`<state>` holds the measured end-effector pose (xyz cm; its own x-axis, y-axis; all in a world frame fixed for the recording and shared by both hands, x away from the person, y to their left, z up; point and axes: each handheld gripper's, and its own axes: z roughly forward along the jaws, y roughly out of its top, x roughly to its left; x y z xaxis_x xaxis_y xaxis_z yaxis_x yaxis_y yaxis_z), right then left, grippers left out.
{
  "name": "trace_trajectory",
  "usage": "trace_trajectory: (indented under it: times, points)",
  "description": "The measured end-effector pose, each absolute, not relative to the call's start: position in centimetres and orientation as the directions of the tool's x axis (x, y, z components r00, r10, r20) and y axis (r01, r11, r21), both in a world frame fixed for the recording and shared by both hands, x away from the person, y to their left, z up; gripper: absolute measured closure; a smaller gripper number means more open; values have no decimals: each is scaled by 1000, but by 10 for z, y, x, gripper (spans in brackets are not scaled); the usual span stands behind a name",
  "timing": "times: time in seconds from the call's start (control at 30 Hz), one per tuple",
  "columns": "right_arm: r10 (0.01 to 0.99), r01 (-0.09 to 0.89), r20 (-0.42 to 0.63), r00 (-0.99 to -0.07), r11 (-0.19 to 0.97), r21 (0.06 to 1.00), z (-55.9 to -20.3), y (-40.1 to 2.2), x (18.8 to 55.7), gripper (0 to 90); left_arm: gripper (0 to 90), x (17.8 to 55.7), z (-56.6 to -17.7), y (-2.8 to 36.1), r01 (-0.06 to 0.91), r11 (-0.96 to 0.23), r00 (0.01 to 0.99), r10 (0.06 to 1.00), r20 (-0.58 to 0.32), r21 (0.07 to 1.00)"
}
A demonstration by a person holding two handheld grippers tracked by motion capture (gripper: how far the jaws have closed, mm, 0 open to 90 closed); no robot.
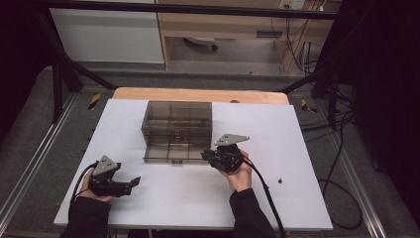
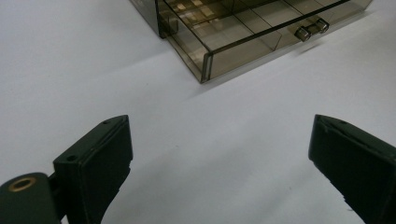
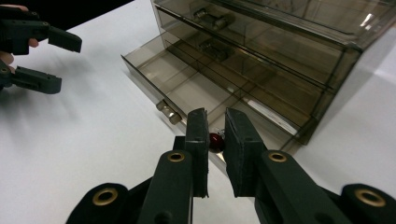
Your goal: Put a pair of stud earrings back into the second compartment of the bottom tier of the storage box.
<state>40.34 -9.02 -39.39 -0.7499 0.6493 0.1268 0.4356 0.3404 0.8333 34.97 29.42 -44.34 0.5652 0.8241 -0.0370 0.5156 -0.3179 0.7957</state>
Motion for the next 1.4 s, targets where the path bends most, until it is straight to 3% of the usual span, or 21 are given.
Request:
trace_trajectory:
  times: [1.4]
  points:
    - [640,451,132,-757,365,814,-416,-15,432,803,66,349,-443,294,510,-328,574,818,-31,795]
